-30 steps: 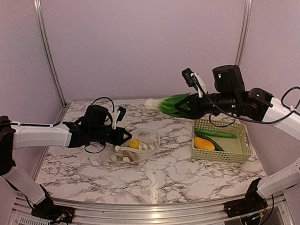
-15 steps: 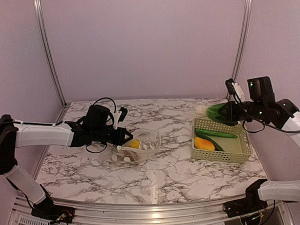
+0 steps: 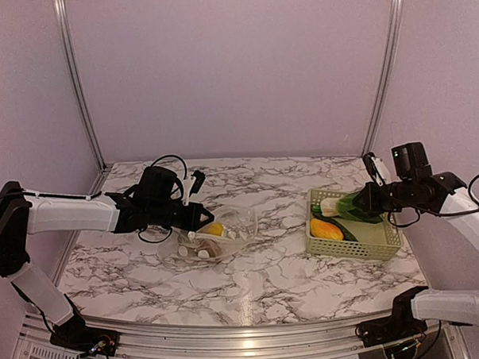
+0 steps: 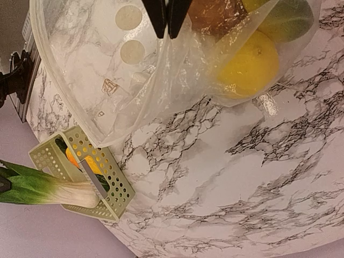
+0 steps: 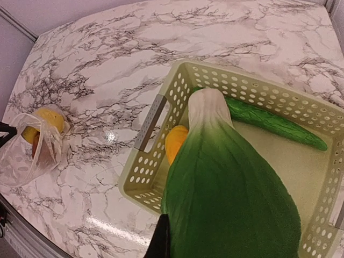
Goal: Open the zip-top bag and remove the fake food
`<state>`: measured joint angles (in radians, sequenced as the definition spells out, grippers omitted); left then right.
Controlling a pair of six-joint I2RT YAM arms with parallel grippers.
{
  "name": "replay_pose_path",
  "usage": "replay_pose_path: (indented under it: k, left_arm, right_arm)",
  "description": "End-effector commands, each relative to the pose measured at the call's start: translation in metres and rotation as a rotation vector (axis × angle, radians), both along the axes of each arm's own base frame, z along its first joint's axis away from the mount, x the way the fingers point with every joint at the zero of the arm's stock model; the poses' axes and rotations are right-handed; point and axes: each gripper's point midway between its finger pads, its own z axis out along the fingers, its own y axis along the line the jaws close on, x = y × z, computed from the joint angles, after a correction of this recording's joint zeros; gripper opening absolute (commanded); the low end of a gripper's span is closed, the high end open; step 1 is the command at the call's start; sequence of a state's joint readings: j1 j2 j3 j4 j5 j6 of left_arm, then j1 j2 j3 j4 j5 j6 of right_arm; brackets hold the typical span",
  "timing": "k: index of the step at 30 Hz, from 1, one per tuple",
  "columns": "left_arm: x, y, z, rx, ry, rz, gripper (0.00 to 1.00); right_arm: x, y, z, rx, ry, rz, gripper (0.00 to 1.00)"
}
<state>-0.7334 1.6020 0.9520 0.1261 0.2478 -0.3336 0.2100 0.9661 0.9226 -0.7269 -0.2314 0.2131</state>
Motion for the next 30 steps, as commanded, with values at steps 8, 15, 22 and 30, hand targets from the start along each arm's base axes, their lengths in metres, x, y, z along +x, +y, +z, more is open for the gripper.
replay_pose_path:
  k: [8, 15, 22, 30]
  left_arm:
    - [0.004, 0.0, 0.002, 0.001, -0.003, -0.003, 0.0]
    - [0.004, 0.002, 0.002, 0.004, -0.002, -0.002, 0.0]
    - [0.004, 0.003, 0.005, 0.001, -0.008, 0.002, 0.0]
    - [0.005, 0.003, 0.006, -0.002, -0.01, 0.005, 0.0]
  right_arm:
    - [0.026, -0.034, -0.017, -0.057, -0.014, -0.121, 0.37]
    - [0.033, -0.051, -0.01, -0.055, -0.039, -0.168, 0.67]
    - [0.041, -0.055, 0.0, -0.094, -0.053, -0.166, 0.75]
    - [0.04, -0.063, -0.002, -0.119, -0.04, -0.21, 0.9]
